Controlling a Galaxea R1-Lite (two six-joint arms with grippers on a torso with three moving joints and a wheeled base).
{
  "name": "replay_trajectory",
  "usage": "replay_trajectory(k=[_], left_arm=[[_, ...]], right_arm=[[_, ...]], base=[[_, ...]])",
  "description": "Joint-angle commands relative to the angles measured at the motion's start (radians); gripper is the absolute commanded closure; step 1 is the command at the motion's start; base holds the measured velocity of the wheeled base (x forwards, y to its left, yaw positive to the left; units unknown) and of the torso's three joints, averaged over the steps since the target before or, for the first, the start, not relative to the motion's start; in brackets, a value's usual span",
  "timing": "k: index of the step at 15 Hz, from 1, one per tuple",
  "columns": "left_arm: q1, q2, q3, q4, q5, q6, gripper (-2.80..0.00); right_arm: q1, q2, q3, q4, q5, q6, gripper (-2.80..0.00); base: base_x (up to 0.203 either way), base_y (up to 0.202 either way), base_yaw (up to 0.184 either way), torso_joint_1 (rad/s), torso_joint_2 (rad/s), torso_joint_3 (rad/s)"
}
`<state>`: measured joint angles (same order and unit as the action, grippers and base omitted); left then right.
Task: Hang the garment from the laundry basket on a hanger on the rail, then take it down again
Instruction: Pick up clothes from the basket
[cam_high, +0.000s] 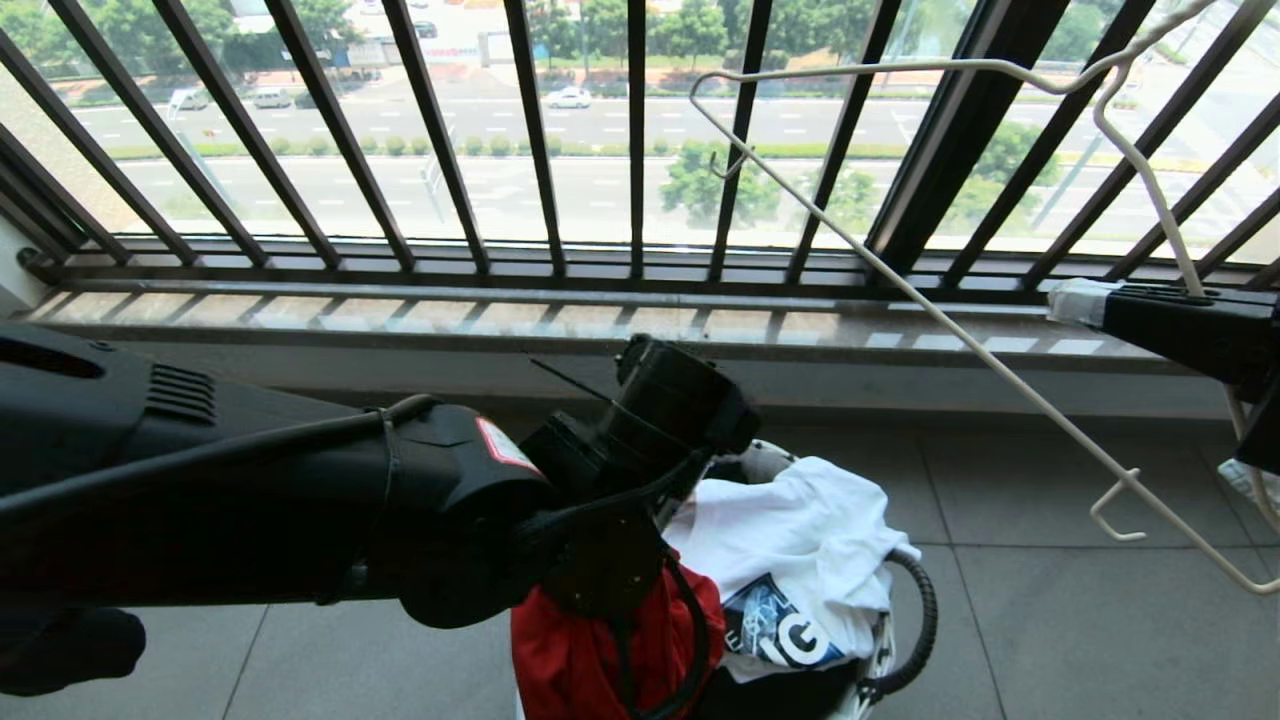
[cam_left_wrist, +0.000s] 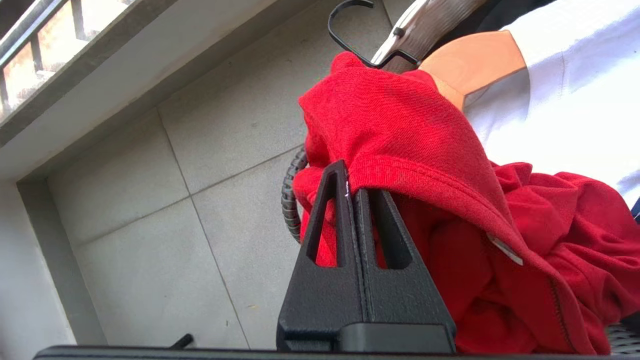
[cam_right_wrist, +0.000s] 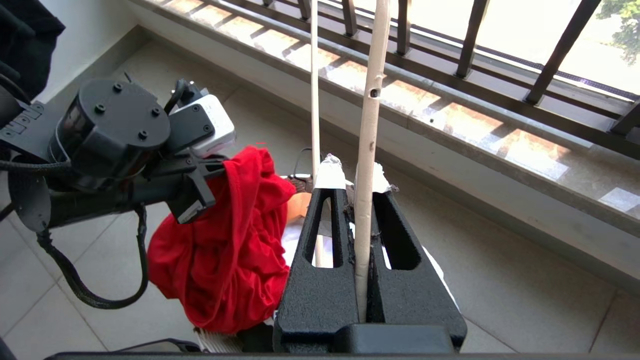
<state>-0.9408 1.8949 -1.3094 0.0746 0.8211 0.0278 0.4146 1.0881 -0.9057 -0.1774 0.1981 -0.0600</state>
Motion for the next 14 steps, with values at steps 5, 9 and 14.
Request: replay_trajectory(k=[5, 9, 14], left_arm=[[-0.071, 0.162, -0.018, 0.019, -0.006, -0.048, 0.0], [-0.091, 0.141, 0.011, 0.037, -0.007, -0.047, -2.8], [-0.143, 0.014, 0.024, 0.108, -0.009, -0.078, -2.8]], right_arm=[[-0.011, -0.002, -0.002, -0.004, 0.001, -0.001, 0.0], [-0.013, -0.004, -0.002, -0.004, 0.001, -0.001, 0.0], [-0.013, -0.002, -0.002, -0.002, 0.003, -0.001, 0.0]], base=[[0.0, 0.0, 0.0, 0.0, 0.0, 0.0], [0.0, 0.0, 0.0, 0.0, 0.0, 0.0], [0.0, 0.0, 0.0, 0.0, 0.0, 0.0]])
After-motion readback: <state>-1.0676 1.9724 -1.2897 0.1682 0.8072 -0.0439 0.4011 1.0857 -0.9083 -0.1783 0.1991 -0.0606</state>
